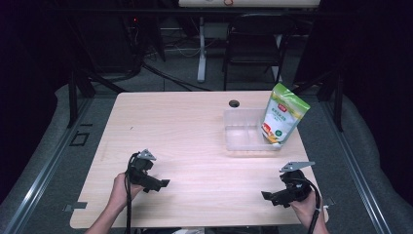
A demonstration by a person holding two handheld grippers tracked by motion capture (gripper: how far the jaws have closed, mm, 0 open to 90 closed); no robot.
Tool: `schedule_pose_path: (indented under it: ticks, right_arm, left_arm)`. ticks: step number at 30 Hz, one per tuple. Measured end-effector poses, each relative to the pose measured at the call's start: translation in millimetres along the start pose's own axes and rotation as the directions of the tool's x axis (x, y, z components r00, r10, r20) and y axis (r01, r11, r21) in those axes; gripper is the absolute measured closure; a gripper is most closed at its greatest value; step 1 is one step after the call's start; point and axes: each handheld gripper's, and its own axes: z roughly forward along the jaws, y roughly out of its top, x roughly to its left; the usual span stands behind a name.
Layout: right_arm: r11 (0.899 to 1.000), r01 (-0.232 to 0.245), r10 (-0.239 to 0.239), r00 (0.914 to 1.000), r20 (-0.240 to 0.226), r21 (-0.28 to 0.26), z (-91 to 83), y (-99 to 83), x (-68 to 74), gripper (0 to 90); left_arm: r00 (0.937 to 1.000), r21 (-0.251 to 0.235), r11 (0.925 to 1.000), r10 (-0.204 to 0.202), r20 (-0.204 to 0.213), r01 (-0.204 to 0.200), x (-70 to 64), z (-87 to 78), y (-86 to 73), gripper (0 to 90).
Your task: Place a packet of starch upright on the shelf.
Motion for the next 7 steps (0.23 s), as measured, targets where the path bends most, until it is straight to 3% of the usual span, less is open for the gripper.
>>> schedule_pose_path:
  ticks: [7]
  right_arm:
    - [1.0, -0.007, 0.007, 0.9999, -0.008, 0.007, 2.9, -1.6, -4.4, 0.0]
  left_arm:
    - [0.9999, -0.005, 1.0, 0.007, -0.008, -0.007, -1.1, 0.9, 0.7, 0.4]
